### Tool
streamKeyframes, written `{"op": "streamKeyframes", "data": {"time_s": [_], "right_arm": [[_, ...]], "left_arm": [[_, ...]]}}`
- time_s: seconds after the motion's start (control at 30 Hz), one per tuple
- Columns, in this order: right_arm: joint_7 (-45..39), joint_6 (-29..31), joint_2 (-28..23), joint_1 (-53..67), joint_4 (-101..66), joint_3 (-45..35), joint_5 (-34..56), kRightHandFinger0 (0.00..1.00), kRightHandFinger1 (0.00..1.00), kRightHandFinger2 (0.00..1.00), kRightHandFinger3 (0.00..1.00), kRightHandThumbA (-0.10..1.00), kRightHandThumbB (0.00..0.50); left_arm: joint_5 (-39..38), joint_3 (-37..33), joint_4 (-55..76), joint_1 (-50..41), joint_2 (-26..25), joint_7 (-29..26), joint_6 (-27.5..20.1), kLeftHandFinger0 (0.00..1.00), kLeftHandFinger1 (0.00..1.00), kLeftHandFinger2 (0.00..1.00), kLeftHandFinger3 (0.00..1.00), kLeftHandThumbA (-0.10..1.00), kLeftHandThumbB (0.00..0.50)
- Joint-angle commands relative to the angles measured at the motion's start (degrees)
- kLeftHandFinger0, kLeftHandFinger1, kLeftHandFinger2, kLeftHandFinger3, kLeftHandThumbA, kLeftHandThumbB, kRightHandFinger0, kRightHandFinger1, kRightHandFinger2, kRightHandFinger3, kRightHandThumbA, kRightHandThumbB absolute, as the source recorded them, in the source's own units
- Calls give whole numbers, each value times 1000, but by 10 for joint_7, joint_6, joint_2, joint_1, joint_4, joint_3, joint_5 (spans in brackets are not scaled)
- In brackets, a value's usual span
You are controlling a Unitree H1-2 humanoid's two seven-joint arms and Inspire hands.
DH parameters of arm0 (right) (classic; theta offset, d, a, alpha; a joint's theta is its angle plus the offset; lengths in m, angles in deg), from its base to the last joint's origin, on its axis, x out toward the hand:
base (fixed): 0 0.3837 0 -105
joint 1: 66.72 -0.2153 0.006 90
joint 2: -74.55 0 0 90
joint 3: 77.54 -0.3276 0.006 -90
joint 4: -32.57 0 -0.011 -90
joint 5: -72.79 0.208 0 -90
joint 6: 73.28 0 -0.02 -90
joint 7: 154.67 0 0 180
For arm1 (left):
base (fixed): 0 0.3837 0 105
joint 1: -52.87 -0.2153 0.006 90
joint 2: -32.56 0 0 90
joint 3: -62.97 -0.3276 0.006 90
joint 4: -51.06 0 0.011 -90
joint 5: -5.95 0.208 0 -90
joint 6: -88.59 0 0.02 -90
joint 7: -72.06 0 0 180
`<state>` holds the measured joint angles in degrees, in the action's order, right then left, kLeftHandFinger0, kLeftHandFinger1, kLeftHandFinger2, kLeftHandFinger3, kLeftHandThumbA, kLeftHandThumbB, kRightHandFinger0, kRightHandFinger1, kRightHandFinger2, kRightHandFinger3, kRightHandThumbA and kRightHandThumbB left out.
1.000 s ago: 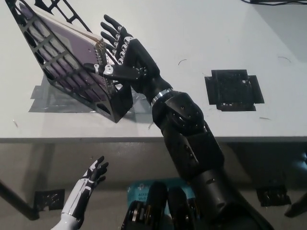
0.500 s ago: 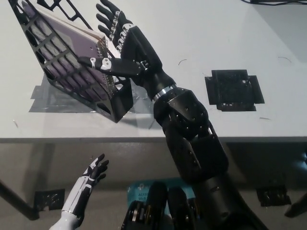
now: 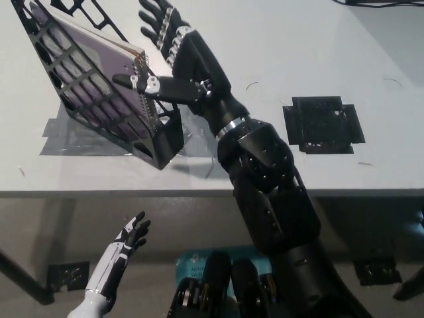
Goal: A shelf with a book inside it is placed on the center of the desk infront of the robot. The robot uses its right hand to grab the book, take it out and hand it to a person.
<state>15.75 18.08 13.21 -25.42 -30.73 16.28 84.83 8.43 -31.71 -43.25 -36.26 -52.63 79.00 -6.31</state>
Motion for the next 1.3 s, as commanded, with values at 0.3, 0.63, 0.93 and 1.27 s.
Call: {"op": "streamKeyframes", "data": {"time_s": [0.3, 0.63, 0.93, 1.27], "right_arm": [[-16, 47, 15, -37, 80, 6, -12, 1000, 1000, 1000, 1000, 1000, 365], [-24, 39, 16, -45, 90, 15, -19, 1000, 1000, 1000, 1000, 1000, 348], [-22, 53, 12, -72, 126, 37, -52, 1000, 1000, 1000, 1000, 1000, 392], [-15, 74, 7, -99, 187, 33, -61, 1000, 1000, 1000, 1000, 1000, 365]], "left_arm": [[1, -1, 22, 15, -9, 14, 7, 1000, 1000, 1000, 1000, 1000, 363], [-2, 1, 28, 15, -8, 17, 20, 1000, 1000, 1000, 1000, 1000, 392], [5, 0, 21, 23, -10, 17, 8, 1000, 1000, 1000, 1000, 1000, 349], [11, -3, 20, 28, -15, 19, 1, 1000, 1000, 1000, 1000, 1000, 320]]}}
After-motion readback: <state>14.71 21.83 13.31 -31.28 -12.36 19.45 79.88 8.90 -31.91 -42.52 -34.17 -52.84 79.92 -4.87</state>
